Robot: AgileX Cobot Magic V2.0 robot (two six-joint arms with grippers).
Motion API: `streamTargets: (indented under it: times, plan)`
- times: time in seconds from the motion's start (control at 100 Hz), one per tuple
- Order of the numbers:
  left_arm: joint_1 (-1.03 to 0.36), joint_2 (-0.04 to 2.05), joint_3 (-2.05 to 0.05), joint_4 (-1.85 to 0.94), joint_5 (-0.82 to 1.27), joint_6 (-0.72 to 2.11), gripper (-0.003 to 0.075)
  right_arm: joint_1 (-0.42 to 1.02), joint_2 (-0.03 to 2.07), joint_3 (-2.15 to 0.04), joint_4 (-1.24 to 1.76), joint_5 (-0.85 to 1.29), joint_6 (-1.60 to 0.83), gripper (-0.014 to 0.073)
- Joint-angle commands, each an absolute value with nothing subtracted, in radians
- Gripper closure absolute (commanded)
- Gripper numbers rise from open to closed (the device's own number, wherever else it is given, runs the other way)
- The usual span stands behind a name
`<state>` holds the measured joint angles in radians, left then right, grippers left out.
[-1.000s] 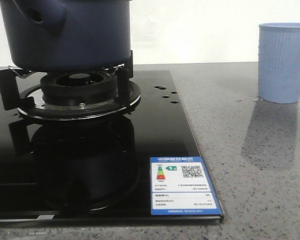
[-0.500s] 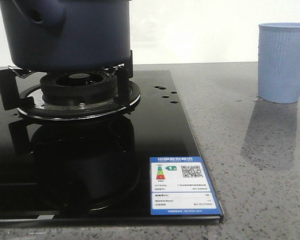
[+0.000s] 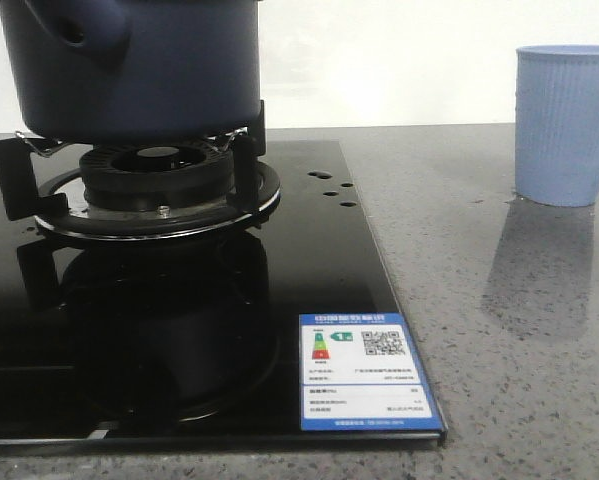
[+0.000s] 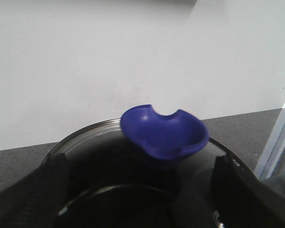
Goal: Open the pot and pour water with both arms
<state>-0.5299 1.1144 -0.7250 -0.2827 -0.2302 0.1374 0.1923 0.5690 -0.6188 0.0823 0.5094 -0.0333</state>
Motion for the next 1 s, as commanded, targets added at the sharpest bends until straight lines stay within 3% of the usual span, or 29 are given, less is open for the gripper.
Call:
streamTargets:
  times: [0.0, 0.65, 0.99]
  plan:
    - [-0.55, 1.134, -0.793, -0.261, -0.321, 0.127, 0.0148, 0.195, 0.577, -0.657, 0.081, 0.438, -0.038, -0.0006]
    - [-0.546, 1.31, -0.918, -0.256, -0.334, 0.127, 0.0155, 0.195, 0.577, -0.657, 0.081, 0.44, -0.038, -0.0006]
    - [-0.546, 1.31, -0.918, -0.256, -0.334, 0.127, 0.0333, 0.195, 0.577, -0.657, 0.081, 0.44, -0.038, -0.0006]
